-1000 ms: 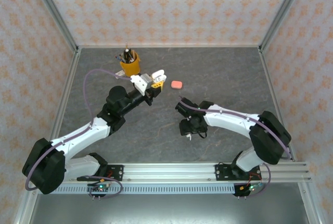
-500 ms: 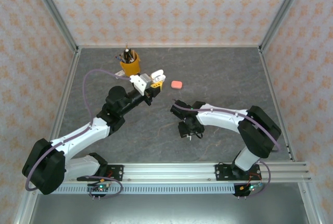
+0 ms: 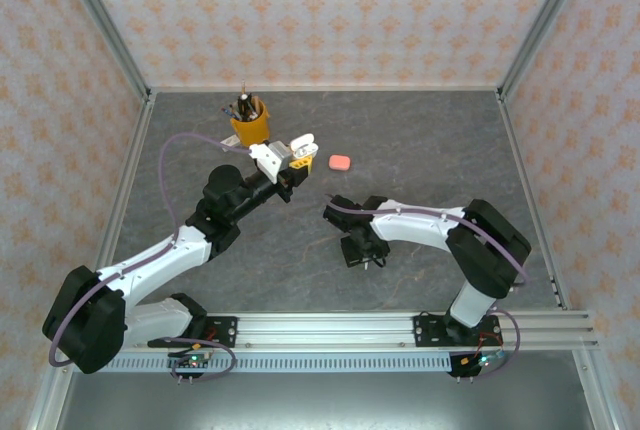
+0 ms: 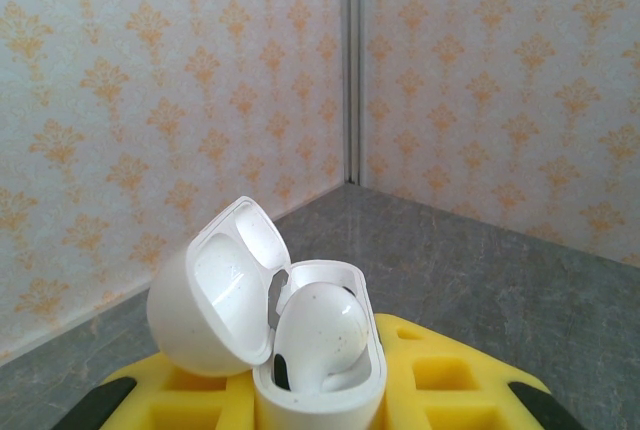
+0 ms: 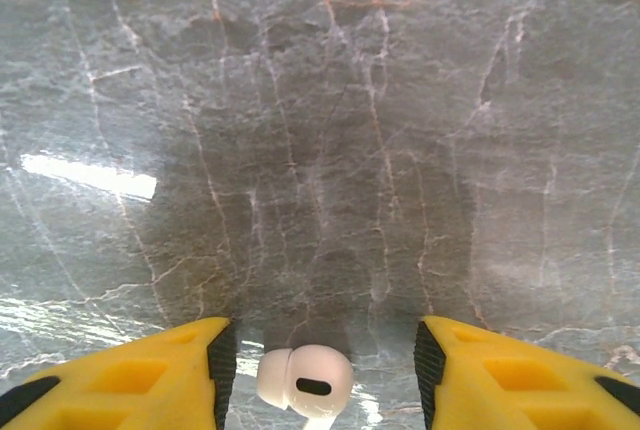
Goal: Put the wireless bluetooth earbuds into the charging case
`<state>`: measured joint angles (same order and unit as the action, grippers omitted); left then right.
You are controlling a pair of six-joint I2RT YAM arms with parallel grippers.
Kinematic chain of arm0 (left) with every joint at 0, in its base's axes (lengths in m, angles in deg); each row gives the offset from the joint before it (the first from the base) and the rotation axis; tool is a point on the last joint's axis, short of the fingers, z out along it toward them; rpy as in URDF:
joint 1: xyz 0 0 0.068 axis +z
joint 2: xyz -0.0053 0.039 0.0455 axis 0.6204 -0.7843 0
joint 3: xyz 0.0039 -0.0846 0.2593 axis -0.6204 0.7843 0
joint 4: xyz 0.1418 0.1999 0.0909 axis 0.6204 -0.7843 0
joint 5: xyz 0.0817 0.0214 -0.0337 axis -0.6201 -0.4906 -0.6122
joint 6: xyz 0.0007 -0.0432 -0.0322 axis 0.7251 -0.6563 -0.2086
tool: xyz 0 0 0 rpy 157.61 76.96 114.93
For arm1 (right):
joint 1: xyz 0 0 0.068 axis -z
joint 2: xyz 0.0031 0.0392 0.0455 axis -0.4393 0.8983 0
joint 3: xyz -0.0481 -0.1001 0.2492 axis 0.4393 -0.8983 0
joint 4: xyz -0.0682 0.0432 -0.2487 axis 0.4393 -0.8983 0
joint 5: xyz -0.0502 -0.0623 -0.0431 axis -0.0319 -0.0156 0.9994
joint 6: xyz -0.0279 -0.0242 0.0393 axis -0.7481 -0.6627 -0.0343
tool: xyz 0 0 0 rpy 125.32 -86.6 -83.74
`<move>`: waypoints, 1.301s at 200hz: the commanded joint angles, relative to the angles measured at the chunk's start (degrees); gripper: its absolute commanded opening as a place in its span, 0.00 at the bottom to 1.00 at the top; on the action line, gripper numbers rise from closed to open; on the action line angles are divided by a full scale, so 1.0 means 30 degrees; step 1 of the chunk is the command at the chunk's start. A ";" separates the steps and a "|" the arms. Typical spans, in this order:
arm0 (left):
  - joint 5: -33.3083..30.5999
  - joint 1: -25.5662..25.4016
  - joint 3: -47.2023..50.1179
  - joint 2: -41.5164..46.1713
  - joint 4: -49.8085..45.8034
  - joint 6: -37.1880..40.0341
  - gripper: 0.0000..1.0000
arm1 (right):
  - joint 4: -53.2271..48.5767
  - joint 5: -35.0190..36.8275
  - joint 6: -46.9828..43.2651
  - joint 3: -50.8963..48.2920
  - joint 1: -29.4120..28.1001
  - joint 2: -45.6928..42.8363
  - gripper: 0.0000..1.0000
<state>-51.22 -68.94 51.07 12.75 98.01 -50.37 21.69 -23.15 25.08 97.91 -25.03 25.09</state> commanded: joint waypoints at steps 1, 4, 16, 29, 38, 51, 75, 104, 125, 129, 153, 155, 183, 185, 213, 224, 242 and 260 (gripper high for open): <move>-0.0149 0.0288 0.0087 0.0214 0.0859 -0.0123 0.00 | -0.0586 0.0159 -0.0193 0.0341 -0.0138 0.0290 0.50; -0.0152 0.0290 0.0095 0.0224 0.0859 -0.0125 0.00 | -0.0584 0.0140 -0.0192 0.0350 -0.0138 0.0305 0.49; -0.0153 0.0284 0.0117 0.0253 0.0859 -0.0105 0.00 | -0.0613 0.0103 -0.0192 0.0343 -0.0161 0.0295 0.48; -0.0138 0.0294 0.0117 0.0260 0.0884 -0.0110 0.00 | -0.0669 0.0099 -0.0155 0.0328 -0.0152 0.0251 0.48; -0.0145 0.0294 0.0124 0.0268 0.0884 -0.0125 0.00 | -0.0727 0.0074 -0.0134 0.0288 -0.0167 0.0187 0.48; -0.0153 0.0294 0.0117 0.0278 0.0888 -0.0147 0.00 | -0.0742 0.0084 -0.0083 0.0222 -0.0166 0.0080 0.47; -0.0152 0.0294 0.0117 0.0289 0.0920 -0.0184 0.00 | -0.0796 0.0089 -0.0044 0.0052 -0.0167 -0.0170 0.44; -0.0123 0.0283 0.0117 0.0267 0.0914 -0.0241 0.00 | -0.0827 0.0127 0.0036 -0.0111 -0.0167 -0.0382 0.41; -0.0123 0.0294 0.0117 0.0241 0.0950 -0.0271 0.00 | -0.0863 0.0186 0.0070 -0.0181 -0.0167 -0.0472 0.40; -0.0123 0.0294 0.0095 0.0242 0.0943 -0.0272 0.00 | -0.0863 0.0212 0.0071 -0.0184 -0.0167 -0.0472 0.40; -0.0095 0.0288 0.0058 0.0209 0.0943 -0.0294 0.00 | -0.0862 0.0199 0.0090 -0.0298 -0.0167 -0.0603 0.41; -0.0094 0.0292 0.0058 0.0216 0.0943 -0.0299 0.00 | -0.0872 0.0191 0.0076 -0.0301 -0.0167 -0.0614 0.41; -0.0094 0.0294 0.0000 0.0184 0.0914 -0.0344 0.00 | -0.0833 0.0204 0.0090 -0.0447 -0.0160 -0.0757 0.40; -0.0094 0.0279 0.0000 0.0180 0.0921 -0.0356 0.00 | -0.0835 0.0214 0.0076 -0.0463 -0.0165 -0.0748 0.40; -0.0079 0.0294 -0.0059 0.0122 0.0914 -0.0412 0.00 | -0.0707 0.0187 0.0055 -0.0557 -0.0167 -0.0732 0.40; -0.0094 0.0286 -0.0086 0.0136 0.0914 -0.0446 0.00 | -0.0641 0.0202 0.0043 -0.0584 -0.0166 -0.0666 0.40; -0.0094 0.0294 -0.0088 0.0121 0.0914 -0.0476 0.00 | -0.0489 0.0189 0.0021 -0.0624 -0.0165 -0.0510 0.40; -0.0094 0.0279 -0.0118 0.0104 0.0901 -0.0476 0.00 | -0.0316 0.0143 0.0013 -0.0650 -0.0162 -0.0355 0.39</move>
<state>-51.20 -68.56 51.07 12.75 98.01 -50.90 21.27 -23.81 25.12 97.10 -25.18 24.35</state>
